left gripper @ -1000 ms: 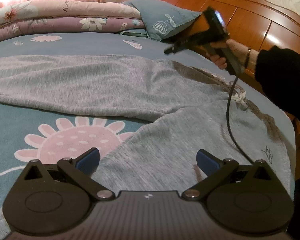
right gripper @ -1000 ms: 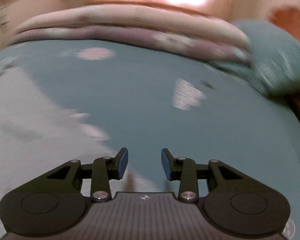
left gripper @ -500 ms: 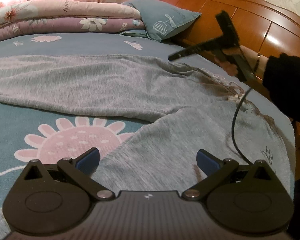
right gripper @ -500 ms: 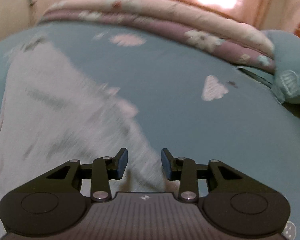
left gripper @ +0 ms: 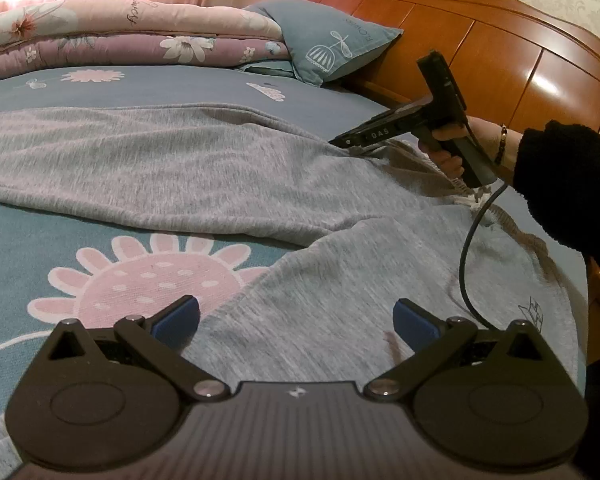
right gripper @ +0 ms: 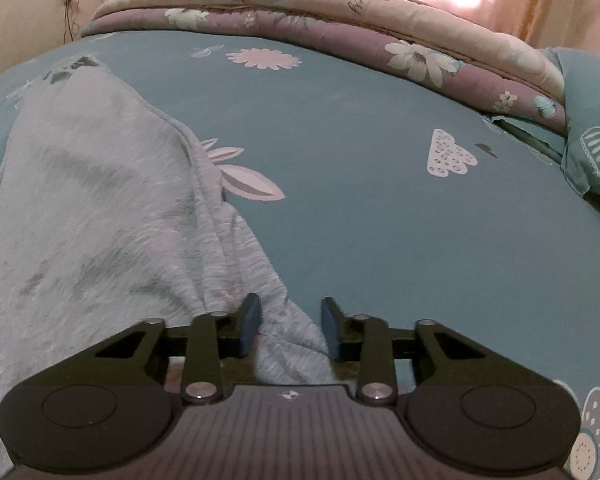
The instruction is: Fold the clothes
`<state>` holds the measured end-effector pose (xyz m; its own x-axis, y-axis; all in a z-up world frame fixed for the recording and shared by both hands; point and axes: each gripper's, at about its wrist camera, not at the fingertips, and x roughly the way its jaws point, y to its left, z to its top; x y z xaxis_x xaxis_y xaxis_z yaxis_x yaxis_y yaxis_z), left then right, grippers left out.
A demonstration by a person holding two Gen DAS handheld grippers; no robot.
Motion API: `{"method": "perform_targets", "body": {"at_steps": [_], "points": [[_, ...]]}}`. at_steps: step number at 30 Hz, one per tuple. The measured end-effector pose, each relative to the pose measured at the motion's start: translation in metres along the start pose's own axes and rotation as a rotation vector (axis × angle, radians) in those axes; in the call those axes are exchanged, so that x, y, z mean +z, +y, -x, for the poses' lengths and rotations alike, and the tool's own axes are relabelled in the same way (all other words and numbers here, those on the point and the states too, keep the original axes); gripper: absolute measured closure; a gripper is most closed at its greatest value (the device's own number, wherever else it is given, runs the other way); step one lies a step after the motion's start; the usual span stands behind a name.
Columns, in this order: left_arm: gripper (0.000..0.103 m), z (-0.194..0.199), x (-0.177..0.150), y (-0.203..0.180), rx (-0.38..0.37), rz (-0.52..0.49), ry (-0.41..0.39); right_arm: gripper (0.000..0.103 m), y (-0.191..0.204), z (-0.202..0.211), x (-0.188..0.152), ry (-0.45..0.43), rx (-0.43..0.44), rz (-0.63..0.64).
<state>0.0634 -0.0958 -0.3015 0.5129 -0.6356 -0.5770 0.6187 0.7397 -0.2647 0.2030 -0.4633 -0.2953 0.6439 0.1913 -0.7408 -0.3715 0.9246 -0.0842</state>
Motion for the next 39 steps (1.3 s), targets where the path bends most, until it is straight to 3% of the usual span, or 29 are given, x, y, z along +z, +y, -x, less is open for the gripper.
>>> {"method": "perform_targets", "body": {"at_steps": [1,2,4,10,11,13,15,16,19,22,24,26,29,31,33,35,37,39], "points": [[0.001,0.000,0.000,0.000,-0.001,0.001,-0.001,0.095,0.001,-0.002,0.000,0.001,0.003,-0.006],[0.001,0.000,0.000,0.000,-0.002,0.003,-0.001,0.099,0.008,0.000,-0.001,-0.002,-0.016,0.014],[0.001,0.000,0.000,0.001,-0.005,0.005,-0.002,0.101,0.023,0.002,-0.002,-0.012,-0.088,0.075],[0.001,0.001,0.000,0.001,-0.008,0.008,-0.003,0.102,-0.008,-0.012,0.018,-0.017,-0.231,-0.058],[0.001,0.001,0.000,0.001,-0.008,0.008,-0.004,0.101,-0.010,-0.014,0.020,0.002,-0.232,-0.052],[0.001,0.001,0.000,0.002,-0.011,0.011,-0.005,0.095,-0.011,-0.003,0.021,-0.040,-0.198,-0.072],[0.001,0.002,-0.001,0.002,-0.013,0.013,-0.006,0.077,-0.010,0.012,0.021,-0.102,-0.138,-0.080],[0.001,0.002,-0.001,0.002,-0.012,0.012,-0.006,0.063,-0.011,0.016,0.021,-0.106,-0.103,-0.085],[0.001,0.001,-0.001,0.001,-0.008,0.007,-0.004,0.063,-0.008,0.009,0.015,-0.049,-0.087,-0.060],[0.001,0.001,-0.001,0.001,-0.009,0.008,-0.005,0.079,-0.007,-0.010,0.009,0.019,-0.097,-0.059],[0.001,0.001,-0.001,0.002,-0.011,0.011,-0.006,0.086,-0.005,-0.011,0.007,0.002,-0.088,-0.076],[0.001,0.001,-0.001,0.003,-0.014,0.014,-0.008,0.094,0.001,-0.007,0.011,-0.033,-0.149,-0.054],[0.001,0.001,-0.002,0.003,-0.014,0.014,-0.008,0.095,0.004,-0.008,0.020,-0.065,-0.227,-0.052],[0.001,0.001,-0.003,0.002,-0.012,0.012,-0.007,0.091,0.010,-0.018,0.022,-0.003,-0.233,-0.015],[0.001,0.002,-0.003,0.002,-0.013,0.013,-0.008,0.084,0.020,-0.018,0.023,0.014,-0.252,0.050],[0.001,0.003,-0.004,0.002,-0.015,0.016,-0.009,0.070,0.027,0.002,0.026,-0.056,-0.271,0.024],[0.001,0.002,-0.004,0.002,-0.014,0.015,-0.009,0.070,0.034,0.020,0.026,-0.119,-0.207,-0.015],[0.001,0.002,-0.003,0.001,-0.012,0.012,-0.007,0.070,0.047,0.023,0.022,-0.107,-0.092,-0.025]]}}
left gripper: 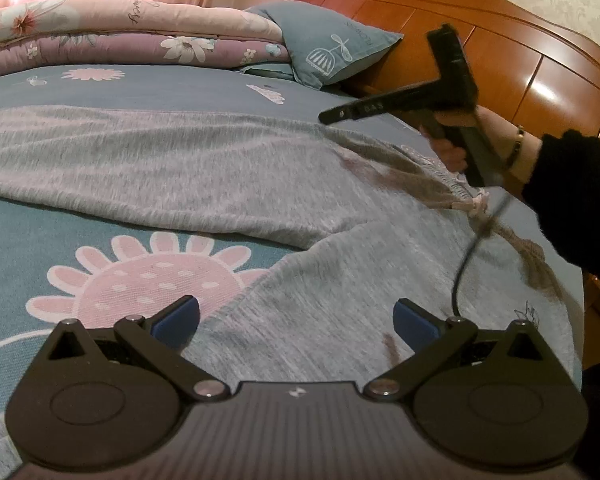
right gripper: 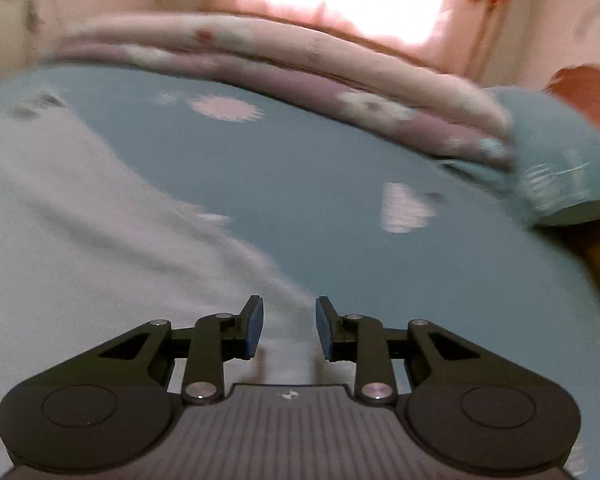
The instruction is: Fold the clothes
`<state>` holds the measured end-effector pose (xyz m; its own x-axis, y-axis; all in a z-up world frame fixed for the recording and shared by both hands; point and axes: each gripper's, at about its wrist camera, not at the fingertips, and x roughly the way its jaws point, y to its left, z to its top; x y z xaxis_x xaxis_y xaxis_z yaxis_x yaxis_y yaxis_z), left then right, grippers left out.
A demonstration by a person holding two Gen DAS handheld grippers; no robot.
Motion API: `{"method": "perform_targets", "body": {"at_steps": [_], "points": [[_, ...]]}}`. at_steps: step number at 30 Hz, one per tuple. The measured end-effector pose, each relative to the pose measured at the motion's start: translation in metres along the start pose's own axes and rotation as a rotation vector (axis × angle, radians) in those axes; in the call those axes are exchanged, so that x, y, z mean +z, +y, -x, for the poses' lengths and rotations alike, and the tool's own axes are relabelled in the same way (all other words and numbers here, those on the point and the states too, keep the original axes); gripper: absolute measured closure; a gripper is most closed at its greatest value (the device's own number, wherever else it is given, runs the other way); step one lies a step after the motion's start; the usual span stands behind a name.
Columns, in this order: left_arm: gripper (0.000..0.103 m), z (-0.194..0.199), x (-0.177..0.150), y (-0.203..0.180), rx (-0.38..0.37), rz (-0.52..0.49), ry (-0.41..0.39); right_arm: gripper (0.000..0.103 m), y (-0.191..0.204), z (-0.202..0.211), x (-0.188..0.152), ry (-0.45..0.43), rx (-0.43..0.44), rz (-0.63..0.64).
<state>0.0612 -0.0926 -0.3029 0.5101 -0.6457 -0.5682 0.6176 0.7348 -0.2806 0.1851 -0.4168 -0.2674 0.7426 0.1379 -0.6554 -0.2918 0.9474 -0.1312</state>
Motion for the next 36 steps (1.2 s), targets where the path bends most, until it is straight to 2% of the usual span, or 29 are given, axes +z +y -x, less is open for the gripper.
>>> {"method": "perform_targets", "body": {"at_steps": [4,7,9,12,14,16,17,18,19,22,27,29,31,32,34,35,36], "points": [[0.001,0.000,0.001,0.000,0.002,-0.002,0.002,0.069,0.040,-0.009,-0.026,0.130,0.163,0.004],[0.001,0.000,0.002,0.001,-0.003,0.004,-0.001,0.071,0.071,0.013,-0.032,0.129,0.252,0.123],[0.001,0.000,0.002,0.001,-0.004,0.006,-0.001,0.071,0.079,0.027,-0.024,0.098,0.251,0.172],[0.001,-0.001,0.002,0.001,0.000,0.002,0.000,0.071,0.081,0.030,-0.011,0.056,0.311,0.118],[0.001,-0.001,0.002,0.000,0.000,0.001,0.001,0.071,0.092,0.020,-0.012,0.103,0.346,0.116],[0.001,-0.001,0.002,0.000,-0.001,0.002,0.001,0.074,0.111,0.005,-0.020,0.197,0.397,0.107],[0.001,-0.001,0.002,0.000,-0.001,0.002,0.001,0.072,0.118,0.006,-0.025,0.195,0.447,0.082],[0.001,-0.001,0.002,0.000,-0.001,0.002,0.001,0.066,0.126,0.006,-0.027,0.199,0.507,0.059],[0.001,-0.002,0.002,0.000,0.000,0.002,0.001,0.058,0.133,0.008,-0.025,0.199,0.516,0.065],[0.001,-0.002,0.002,0.000,0.002,-0.002,0.001,0.060,0.130,0.010,-0.015,0.193,0.523,0.082],[0.001,-0.003,0.003,0.000,0.003,-0.003,0.001,0.060,0.111,0.003,0.005,0.101,0.442,-0.059],[0.001,-0.002,0.002,0.001,0.002,-0.002,0.001,0.059,0.107,-0.018,0.008,0.138,0.404,-0.139],[0.001,-0.002,0.002,0.001,0.000,0.000,0.000,0.055,0.115,-0.042,0.005,0.230,0.450,-0.169],[0.001,-0.002,0.002,0.002,-0.001,0.002,-0.001,0.053,0.121,-0.042,0.006,0.214,0.479,-0.138],[0.001,-0.002,0.002,0.003,-0.005,0.005,-0.003,0.056,0.132,-0.040,0.020,0.216,0.557,-0.055],[0.001,-0.002,0.002,0.003,-0.006,0.007,-0.004,0.055,0.133,-0.038,0.029,0.173,0.563,-0.039],[0.001,-0.002,0.002,0.003,-0.007,0.007,-0.004,0.055,0.133,-0.039,0.038,0.131,0.528,-0.031]]}}
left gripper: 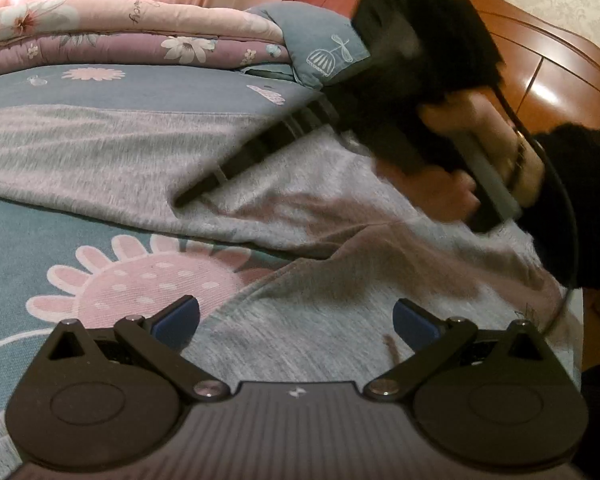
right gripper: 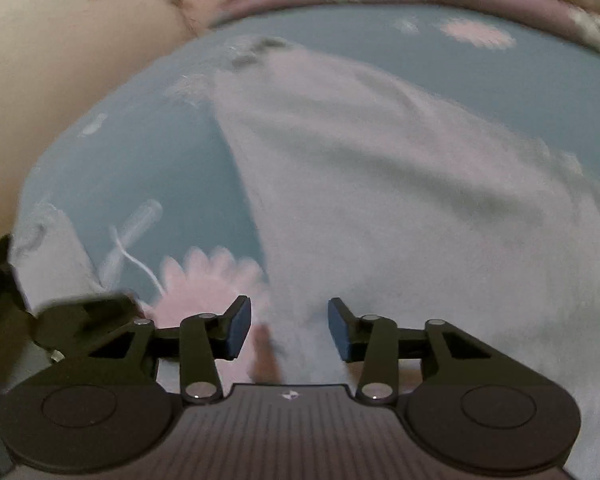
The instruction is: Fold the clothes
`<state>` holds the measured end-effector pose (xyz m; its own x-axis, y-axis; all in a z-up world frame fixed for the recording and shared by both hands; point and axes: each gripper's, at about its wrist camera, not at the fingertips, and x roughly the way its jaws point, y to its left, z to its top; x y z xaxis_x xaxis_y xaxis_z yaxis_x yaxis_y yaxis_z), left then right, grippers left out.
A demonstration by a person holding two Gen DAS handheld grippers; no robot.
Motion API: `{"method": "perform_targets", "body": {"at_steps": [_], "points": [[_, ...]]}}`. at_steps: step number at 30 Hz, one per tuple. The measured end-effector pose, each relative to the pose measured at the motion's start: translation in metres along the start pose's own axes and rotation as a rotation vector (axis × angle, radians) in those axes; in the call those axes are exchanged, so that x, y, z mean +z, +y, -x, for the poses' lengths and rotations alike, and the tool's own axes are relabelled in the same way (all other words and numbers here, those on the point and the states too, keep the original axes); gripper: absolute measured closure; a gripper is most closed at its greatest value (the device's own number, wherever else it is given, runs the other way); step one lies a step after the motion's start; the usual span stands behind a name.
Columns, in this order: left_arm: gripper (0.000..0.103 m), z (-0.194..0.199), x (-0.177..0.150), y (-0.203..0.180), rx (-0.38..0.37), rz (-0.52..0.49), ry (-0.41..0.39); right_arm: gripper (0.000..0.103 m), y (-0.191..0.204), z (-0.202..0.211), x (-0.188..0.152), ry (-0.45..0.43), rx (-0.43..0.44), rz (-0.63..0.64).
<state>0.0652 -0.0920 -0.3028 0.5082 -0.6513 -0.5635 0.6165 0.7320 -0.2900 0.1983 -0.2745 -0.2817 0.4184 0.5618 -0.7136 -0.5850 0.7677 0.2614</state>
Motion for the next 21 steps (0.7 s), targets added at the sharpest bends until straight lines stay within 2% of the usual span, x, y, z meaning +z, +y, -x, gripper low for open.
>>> {"method": "perform_targets", "body": {"at_steps": [4,5,7,10,14,15,16,18,20,21], "points": [[0.001,0.000,0.000,-0.001,0.002,-0.003,0.001,0.054,-0.018,-0.024,0.034,-0.053,-0.193,-0.027],[0.001,0.000,0.000,0.000,0.002,-0.002,0.001,0.054,-0.021,-0.035,0.039,-0.043,-0.248,-0.020],[0.001,0.000,-0.001,0.000,0.000,0.000,0.000,0.053,-0.025,-0.051,0.040,-0.006,-0.283,-0.040],[0.001,0.000,-0.001,0.000,-0.003,0.004,-0.002,0.032,-0.018,-0.058,0.031,0.008,-0.238,-0.066],[0.001,-0.001,-0.001,-0.002,0.005,-0.006,0.001,0.030,0.000,-0.037,0.017,0.056,-0.038,-0.098],[0.001,-0.001,-0.001,-0.004,0.010,-0.013,0.004,0.030,0.002,-0.026,0.013,0.047,-0.031,-0.133],[0.001,-0.001,-0.001,-0.005,0.016,-0.021,0.007,0.029,0.004,-0.011,0.010,0.025,-0.063,-0.161],[0.001,-0.002,-0.001,-0.008,0.024,-0.044,0.012,0.025,0.002,0.026,0.001,-0.028,-0.199,-0.250],[0.001,-0.003,-0.001,-0.013,0.043,-0.064,0.020,0.008,0.004,0.075,-0.022,-0.139,-0.376,-0.362],[0.001,-0.004,-0.001,-0.015,0.057,-0.072,0.025,0.003,0.007,0.100,-0.039,-0.224,-0.456,-0.413]]}}
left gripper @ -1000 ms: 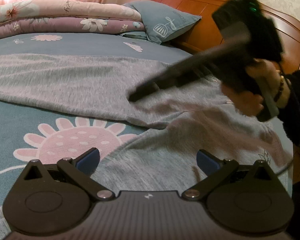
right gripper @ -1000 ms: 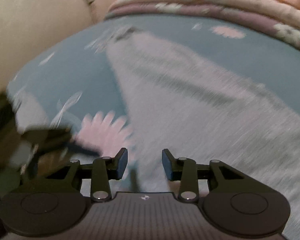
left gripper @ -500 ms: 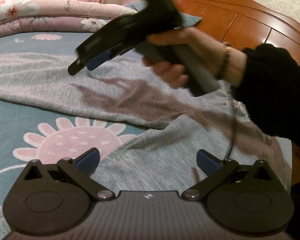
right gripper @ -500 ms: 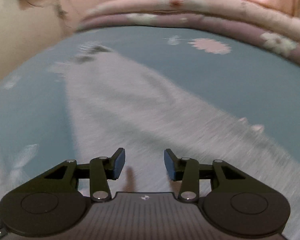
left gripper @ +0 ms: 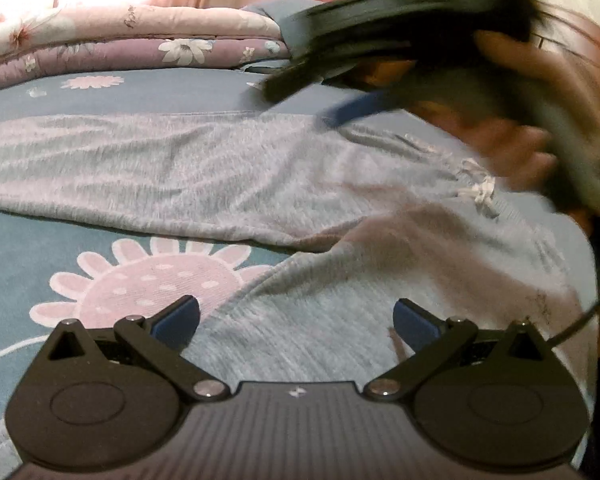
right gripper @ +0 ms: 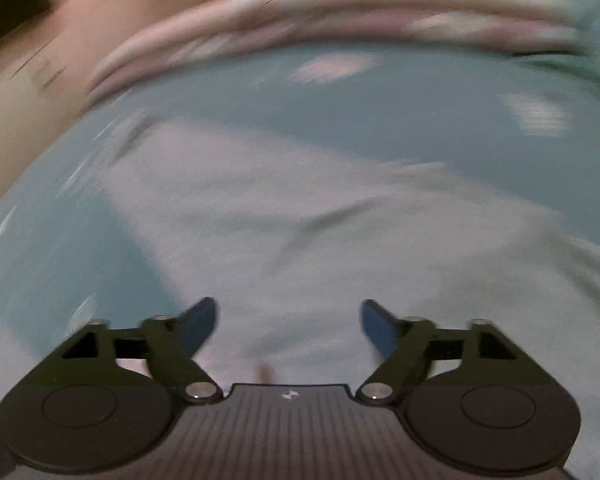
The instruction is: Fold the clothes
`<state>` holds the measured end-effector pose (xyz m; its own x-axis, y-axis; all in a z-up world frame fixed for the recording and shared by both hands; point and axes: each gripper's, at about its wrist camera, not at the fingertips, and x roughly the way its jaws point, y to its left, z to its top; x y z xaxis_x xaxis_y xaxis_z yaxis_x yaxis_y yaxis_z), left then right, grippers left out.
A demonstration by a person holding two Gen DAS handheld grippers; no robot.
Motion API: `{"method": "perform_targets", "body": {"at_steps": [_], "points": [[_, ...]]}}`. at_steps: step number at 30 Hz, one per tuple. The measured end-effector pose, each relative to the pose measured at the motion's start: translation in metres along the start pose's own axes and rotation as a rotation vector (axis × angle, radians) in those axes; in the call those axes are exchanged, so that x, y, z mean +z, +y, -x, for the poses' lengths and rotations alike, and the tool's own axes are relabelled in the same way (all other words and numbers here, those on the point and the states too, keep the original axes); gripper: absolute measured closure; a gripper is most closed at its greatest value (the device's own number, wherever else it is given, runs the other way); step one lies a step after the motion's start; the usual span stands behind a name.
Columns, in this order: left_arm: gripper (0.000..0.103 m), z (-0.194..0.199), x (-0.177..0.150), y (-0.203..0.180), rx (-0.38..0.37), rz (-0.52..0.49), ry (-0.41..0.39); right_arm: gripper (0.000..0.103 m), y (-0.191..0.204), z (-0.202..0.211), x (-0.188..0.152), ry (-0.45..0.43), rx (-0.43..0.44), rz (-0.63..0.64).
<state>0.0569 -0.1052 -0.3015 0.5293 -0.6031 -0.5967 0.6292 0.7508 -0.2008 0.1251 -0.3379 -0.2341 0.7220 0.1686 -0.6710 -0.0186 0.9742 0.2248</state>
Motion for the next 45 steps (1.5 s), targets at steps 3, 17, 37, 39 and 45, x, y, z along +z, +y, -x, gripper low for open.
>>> {"method": "perform_targets", "body": {"at_steps": [3,17,37,39,45], "points": [[0.001,0.001,0.006,-0.007,0.077,0.017,0.031,0.000,-0.038,0.057,-0.039,-0.242,-0.160,-0.139],[0.001,-0.090,0.143,-0.027,0.086,0.061,0.024,0.000,-0.141,0.081,-0.068,-0.287,-0.298,-0.325],[0.001,-0.107,0.145,0.019,0.295,0.149,0.047,0.000,-0.181,0.077,-0.078,-0.318,-0.167,-0.542],[0.001,-0.100,0.144,0.006,0.238,0.127,0.084,0.000,-0.185,0.072,-0.080,-0.327,-0.091,-0.607],[0.001,-0.103,0.128,-0.010,0.216,0.018,0.160,0.000,-0.169,0.051,-0.085,-0.292,-0.073,-0.578]]}}
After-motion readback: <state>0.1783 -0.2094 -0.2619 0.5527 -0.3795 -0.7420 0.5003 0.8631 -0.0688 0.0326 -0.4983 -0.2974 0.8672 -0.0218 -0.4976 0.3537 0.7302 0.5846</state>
